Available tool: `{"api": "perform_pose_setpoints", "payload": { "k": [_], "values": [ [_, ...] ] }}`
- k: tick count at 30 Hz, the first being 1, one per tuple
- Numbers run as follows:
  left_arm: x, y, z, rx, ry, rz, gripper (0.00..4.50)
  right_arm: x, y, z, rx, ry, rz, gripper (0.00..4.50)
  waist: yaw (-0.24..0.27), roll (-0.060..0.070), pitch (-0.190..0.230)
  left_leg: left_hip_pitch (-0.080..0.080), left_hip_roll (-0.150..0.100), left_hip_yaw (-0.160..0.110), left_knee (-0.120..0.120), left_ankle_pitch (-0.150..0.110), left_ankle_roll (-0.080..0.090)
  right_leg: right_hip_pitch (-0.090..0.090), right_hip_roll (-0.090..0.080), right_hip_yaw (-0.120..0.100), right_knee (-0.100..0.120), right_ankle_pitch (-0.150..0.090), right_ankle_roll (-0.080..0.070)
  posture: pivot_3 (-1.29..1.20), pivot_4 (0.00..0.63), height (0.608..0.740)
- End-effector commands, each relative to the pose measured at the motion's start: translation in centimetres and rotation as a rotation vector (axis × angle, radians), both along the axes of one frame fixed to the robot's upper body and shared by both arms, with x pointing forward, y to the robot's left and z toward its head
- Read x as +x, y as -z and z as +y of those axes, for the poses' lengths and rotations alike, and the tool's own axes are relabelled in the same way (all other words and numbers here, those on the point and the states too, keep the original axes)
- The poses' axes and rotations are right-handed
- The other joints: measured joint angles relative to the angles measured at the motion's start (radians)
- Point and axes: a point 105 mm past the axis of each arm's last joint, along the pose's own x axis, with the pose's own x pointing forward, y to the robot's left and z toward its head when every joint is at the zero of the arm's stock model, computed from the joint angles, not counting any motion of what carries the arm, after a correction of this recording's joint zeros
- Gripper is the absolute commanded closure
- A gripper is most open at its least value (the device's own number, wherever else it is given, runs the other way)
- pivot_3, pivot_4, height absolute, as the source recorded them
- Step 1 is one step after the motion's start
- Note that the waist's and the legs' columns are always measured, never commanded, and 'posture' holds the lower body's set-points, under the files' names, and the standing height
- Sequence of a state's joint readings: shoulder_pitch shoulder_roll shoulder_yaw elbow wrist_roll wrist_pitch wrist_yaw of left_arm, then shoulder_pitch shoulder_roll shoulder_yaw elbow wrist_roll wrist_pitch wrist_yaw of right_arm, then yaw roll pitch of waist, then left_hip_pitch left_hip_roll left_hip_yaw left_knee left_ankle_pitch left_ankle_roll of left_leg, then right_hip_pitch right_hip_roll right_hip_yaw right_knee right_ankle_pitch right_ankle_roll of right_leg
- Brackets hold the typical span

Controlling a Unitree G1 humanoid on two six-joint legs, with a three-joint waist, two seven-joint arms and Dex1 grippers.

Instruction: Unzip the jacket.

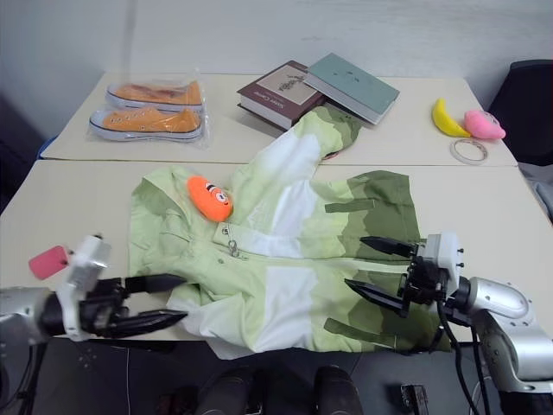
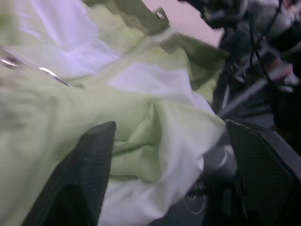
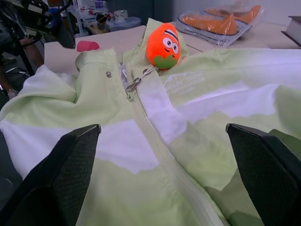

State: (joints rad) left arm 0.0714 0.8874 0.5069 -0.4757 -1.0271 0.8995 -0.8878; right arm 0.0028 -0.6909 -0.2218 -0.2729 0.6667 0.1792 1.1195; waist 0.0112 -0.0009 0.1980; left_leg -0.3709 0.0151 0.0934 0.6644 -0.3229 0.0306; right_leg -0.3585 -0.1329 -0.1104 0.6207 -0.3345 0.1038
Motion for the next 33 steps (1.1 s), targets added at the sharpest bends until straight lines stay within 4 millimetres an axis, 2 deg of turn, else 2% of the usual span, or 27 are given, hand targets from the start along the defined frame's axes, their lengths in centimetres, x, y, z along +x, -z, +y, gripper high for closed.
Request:
{"api": "perform_pose_setpoints", "payload": {
  "k": [1, 4, 6, 10, 13, 16, 18, 22, 24, 25, 26, 29, 31, 33],
  "values": [
    [5.1, -1.4, 2.2, -0.072, -0.276, -0.068, 0.03, 0.2, -1.2, 0.9, 0.014, -0.013, -0.084, 0.00, 0.009, 0.000, 0.000, 0.000, 0.000, 0.000, 0.000, 0.000, 0.000, -0.001, 0.000, 0.000, 0.001, 0.000, 0.000, 0.00, 0.150, 0.740],
    [9.8, -0.8, 1.3, -0.063, -0.421, -0.056, 0.03, 0.5, -1.5, 1.2, 0.021, -0.005, -0.114, 0.00, 0.017, 0.000, 0.000, 0.000, -0.002, 0.001, 0.000, 0.001, 0.000, 0.000, 0.001, -0.001, 0.002, 0.000, 0.001, 0.00, 0.150, 0.740],
    [11.6, -0.4, -0.3, -0.057, -0.435, -0.042, 0.03, 0.6, -1.6, 1.4, 0.022, -0.002, -0.124, 0.00, 0.017, -0.002, 0.000, -0.001, -0.003, 0.001, 0.001, 0.002, 0.000, -0.001, 0.001, -0.001, 0.006, 0.001, 0.002, 0.00, 0.150, 0.740],
    [14.0, -0.3, -2.8, -0.138, -0.457, 0.006, 0.03, 0.5, -1.6, 1.6, 0.031, 0.012, -0.127, 0.00, 0.012, -0.004, -0.001, -0.003, -0.004, 0.002, 0.001, 0.002, 0.002, -0.002, 0.003, -0.001, 0.004, 0.002, 0.003, 0.00, 0.150, 0.740],
    [15.2, 1.3, -3.3, -0.093, -0.500, 0.059, 0.03, 0.1, -1.4, 2.0, 0.036, 0.014, -0.125, 0.00, 0.008, -0.005, 0.000, -0.004, -0.003, 0.003, 0.000, 0.002, 0.001, -0.003, 0.004, -0.001, 0.003, 0.002, 0.003, 0.00, 0.150, 0.740],
    [15.6, 1.7, -4.3, -0.080, -0.470, 0.060, 0.65, -0.1, -1.3, 2.3, 0.045, 0.025, -0.126, 0.00, 0.007, -0.005, 0.000, -0.004, -0.002, 0.003, 0.000, 0.003, 0.000, -0.003, 0.007, -0.001, 0.003, 0.002, 0.003, 0.00, 0.150, 0.740],
    [15.2, 1.3, -5.3, -0.085, -0.398, 0.045, 1.26, -0.2, -1.5, 2.3, 0.048, 0.037, -0.132, 0.00, 0.010, -0.006, 0.000, -0.004, -0.002, 0.003, 0.001, 0.004, -0.001, -0.003, 0.009, -0.001, 0.003, 0.002, 0.003, 0.00, 0.150, 0.740],
    [14.0, -0.8, -6.7, -0.129, -0.251, -0.047, 2.54, -0.3, -1.7, 1.6, 0.037, 0.074, -0.144, 0.00, 0.013, -0.006, 0.000, -0.004, -0.002, 0.002, 0.002, 0.006, -0.001, -0.002, 0.004, 0.000, 0.004, 0.002, 0.004, 0.00, 0.150, 0.740],
    [12.3, -2.7, -8.4, -0.176, -0.091, -0.164, 3.19, -0.4, -2.0, 1.0, 0.032, 0.104, -0.156, 0.00, 0.014, -0.006, 0.001, -0.004, -0.002, 0.002, 0.001, 0.006, -0.001, -0.003, 0.003, 0.000, 0.004, 0.002, 0.004, 0.00, 0.150, 0.740],
    [10.7, -3.1, -9.7, -0.154, 0.041, -0.245, 3.45, -0.5, -2.1, 0.7, 0.028, 0.113, -0.158, 0.00, 0.014, -0.006, 0.001, -0.004, -0.002, 0.002, 0.001, 0.006, -0.001, -0.003, 0.004, 0.000, 0.004, 0.002, 0.004, 0.00, 0.150, 0.740],
    [9.4, -2.8, -10.8, -0.111, 0.149, -0.291, 3.78, -0.6, -2.2, 0.6, 0.022, 0.116, -0.155, 0.00, 0.014, -0.006, 0.000, -0.004, -0.002, 0.002, 0.001, 0.006, -0.001, -0.003, 0.004, 0.000, 0.004, 0.002, 0.004, 0.00, 0.150, 0.740],
    [7.5, -0.8, -12.9, -0.004, 0.326, -0.375, 4.47, -0.8, -2.0, 0.6, 0.012, 0.100, -0.121, 0.00, 0.013, -0.006, 0.000, -0.004, -0.003, 0.003, 0.000, 0.005, -0.002, -0.003, 0.006, 0.000, 0.002, 0.002, 0.003, 0.00, 0.150, 0.740],
    [7.1, 0.7, -14.0, 0.045, 0.386, -0.424, 4.47, -1.0, -1.8, 0.9, 0.011, 0.074, -0.073, 0.00, 0.013, -0.006, 0.000, -0.003, -0.003, 0.003, 0.000, 0.005, -0.002, -0.002, 0.008, 0.000, 0.001, 0.002, 0.003, 0.00, 0.150, 0.740],
    [6.8, 2.2, -14.6, 0.089, 0.433, -0.397, 3.79, -0.6, -1.6, 1.0, -0.030, 0.085, -0.105, 0.00, 0.011, -0.006, 0.000, -0.003, -0.002, 0.004, 0.000, 0.006, -0.001, -0.002, 0.008, 0.001, 0.000, 0.002, 0.003, 0.00, 0.150, 0.740]
  ]
}}
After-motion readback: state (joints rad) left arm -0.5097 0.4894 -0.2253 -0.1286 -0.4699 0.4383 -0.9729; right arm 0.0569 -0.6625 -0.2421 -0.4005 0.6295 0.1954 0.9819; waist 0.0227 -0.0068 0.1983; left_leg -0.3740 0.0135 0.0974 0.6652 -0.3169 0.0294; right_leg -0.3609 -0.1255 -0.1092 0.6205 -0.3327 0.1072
